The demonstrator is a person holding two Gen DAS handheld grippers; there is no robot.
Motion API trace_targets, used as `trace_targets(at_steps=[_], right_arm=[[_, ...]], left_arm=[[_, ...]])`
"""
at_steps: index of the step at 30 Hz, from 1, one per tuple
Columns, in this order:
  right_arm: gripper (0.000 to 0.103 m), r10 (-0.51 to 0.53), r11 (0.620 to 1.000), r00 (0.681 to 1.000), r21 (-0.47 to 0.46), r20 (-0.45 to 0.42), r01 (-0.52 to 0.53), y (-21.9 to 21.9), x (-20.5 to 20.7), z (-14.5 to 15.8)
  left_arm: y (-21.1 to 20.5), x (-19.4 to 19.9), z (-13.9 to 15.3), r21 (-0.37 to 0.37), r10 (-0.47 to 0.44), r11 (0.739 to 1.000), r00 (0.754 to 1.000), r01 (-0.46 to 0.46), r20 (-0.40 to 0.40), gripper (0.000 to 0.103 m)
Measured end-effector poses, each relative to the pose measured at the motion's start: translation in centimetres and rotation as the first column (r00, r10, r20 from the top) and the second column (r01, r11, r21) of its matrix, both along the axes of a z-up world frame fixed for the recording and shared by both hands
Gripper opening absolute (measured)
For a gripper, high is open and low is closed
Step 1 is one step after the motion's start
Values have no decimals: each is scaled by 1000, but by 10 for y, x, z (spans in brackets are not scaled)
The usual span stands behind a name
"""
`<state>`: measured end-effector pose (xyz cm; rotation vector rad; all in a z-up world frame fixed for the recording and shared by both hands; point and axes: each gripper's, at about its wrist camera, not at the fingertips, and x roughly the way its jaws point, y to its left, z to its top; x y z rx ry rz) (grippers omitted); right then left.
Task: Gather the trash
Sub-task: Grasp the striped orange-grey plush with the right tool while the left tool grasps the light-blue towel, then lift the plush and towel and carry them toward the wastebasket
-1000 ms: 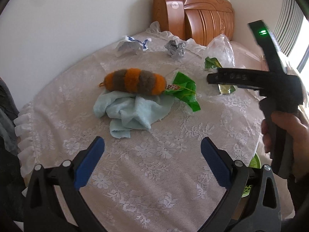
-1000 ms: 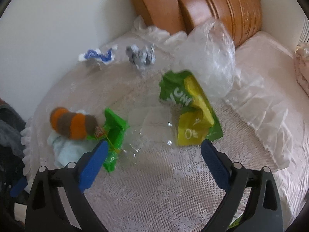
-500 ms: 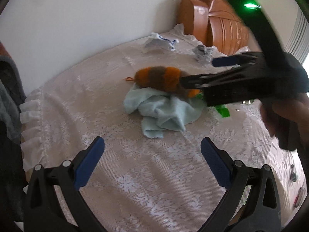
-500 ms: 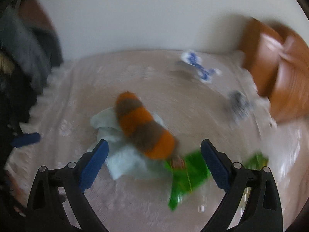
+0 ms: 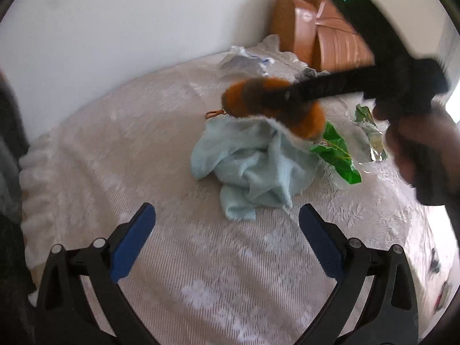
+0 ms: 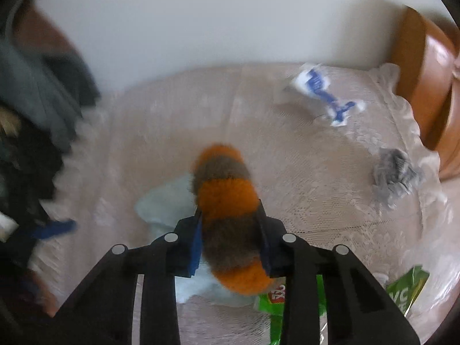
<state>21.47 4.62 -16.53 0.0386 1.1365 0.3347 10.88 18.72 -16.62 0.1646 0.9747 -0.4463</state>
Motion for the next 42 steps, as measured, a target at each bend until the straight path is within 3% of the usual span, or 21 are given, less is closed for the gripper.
trace_targets(at_steps=[5, 9, 14, 16, 20, 23, 32, 38, 39, 42], right_arm=[[32, -111, 990, 991, 99, 79, 103, -35, -19, 44], [32, -179, 977, 976, 140, 126, 161, -58, -49, 71], [32, -258, 958, 955, 169, 142, 234, -90, -91, 87], [32, -293, 947, 946, 178, 139, 267, -101, -109, 89], [32, -341, 929, 932, 194, 123, 315, -119, -136, 88], [32, -365, 919, 924, 201, 115, 338, -127, -153, 84], [32, -417, 891, 894, 269, 163, 366, -160, -213, 103], [34, -415, 896, 896, 239, 157, 373, -180, -247, 98], [36, -410, 901, 899, 225, 154, 372, -180, -251, 96], [58, -378, 915, 918, 198, 120, 351, -175, -262, 81]], left_arm=[[-36, 16, -13, 65, -127, 990, 991, 124, 48, 96], [-60, 38, -31, 99, -181, 979, 983, 177, 27, 92], [-72, 60, -48, 151, -173, 973, 985, 173, -9, 68], [-69, 64, -47, 142, -150, 978, 989, 150, -16, 62], [-60, 64, -44, 122, -76, 989, 997, 79, -28, 28], [-52, 60, -36, 102, -18, 995, 999, 22, -36, 19], [-32, 12, 27, 50, 80, 995, 996, -81, 32, 17], [-37, -22, 60, 37, 92, 995, 993, -95, 78, 17], [-39, -26, 62, 40, 86, 995, 993, -89, 85, 17], [-50, -37, 66, 50, 69, 996, 993, -74, 96, 17]])
